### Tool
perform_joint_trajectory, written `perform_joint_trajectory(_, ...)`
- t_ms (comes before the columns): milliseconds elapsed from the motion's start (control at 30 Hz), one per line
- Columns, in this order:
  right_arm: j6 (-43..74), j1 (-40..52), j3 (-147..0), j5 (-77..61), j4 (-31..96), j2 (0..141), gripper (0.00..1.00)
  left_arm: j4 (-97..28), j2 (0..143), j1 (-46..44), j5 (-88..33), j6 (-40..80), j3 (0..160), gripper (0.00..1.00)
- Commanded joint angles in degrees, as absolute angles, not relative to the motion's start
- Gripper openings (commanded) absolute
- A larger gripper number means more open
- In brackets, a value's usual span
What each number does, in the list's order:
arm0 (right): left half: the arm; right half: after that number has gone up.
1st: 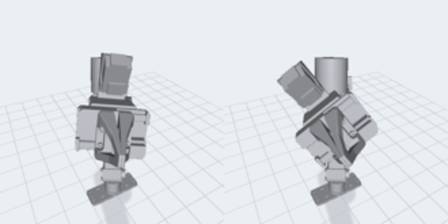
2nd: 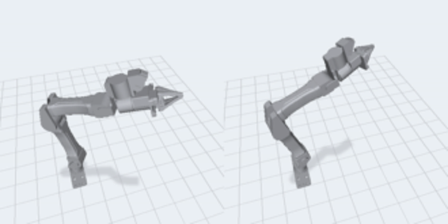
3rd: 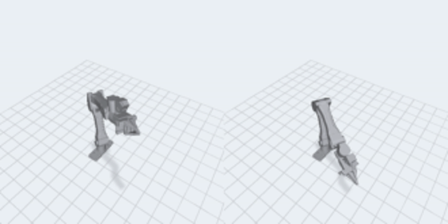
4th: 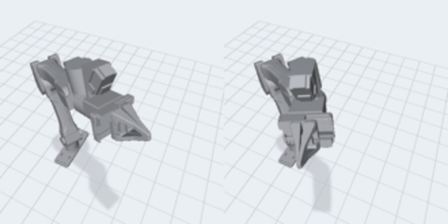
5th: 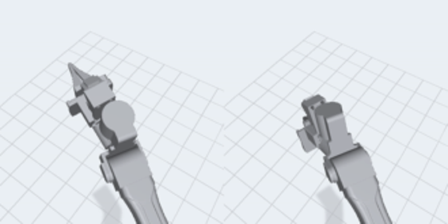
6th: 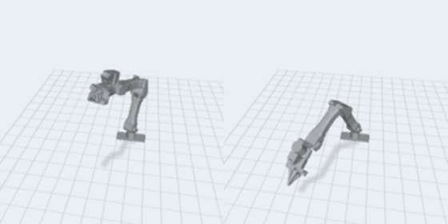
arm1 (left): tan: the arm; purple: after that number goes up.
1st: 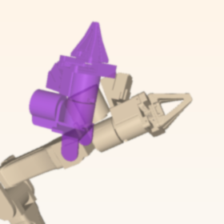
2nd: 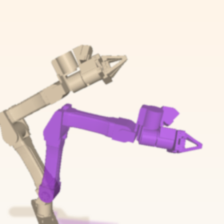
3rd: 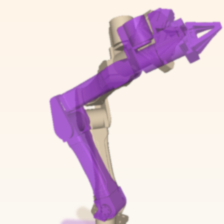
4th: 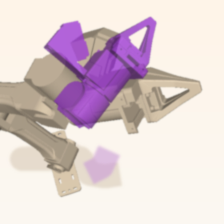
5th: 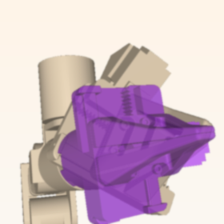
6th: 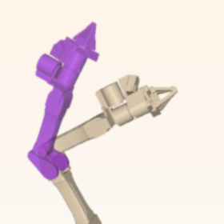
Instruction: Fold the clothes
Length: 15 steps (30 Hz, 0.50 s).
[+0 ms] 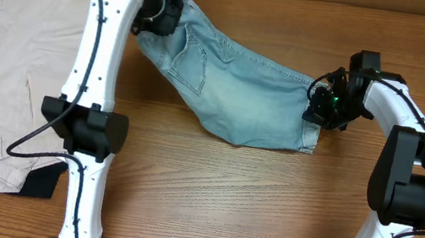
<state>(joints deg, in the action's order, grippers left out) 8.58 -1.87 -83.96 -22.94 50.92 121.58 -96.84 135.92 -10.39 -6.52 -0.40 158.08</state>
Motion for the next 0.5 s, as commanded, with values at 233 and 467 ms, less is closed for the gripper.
perform_joint_trajectory(233,10.44,-1.83,-83.94,-21.52,50.13,121.54,0.04,-89.78,133.82,-22.04,-7.49,9.17,157.95,0.04)
perform_joint_trajectory(467,10.50,-1.89,-84.05,-23.11,49.69,121.51,0.04,-82.26,133.82,-28.64,-7.46,12.12,152.97,0.04)
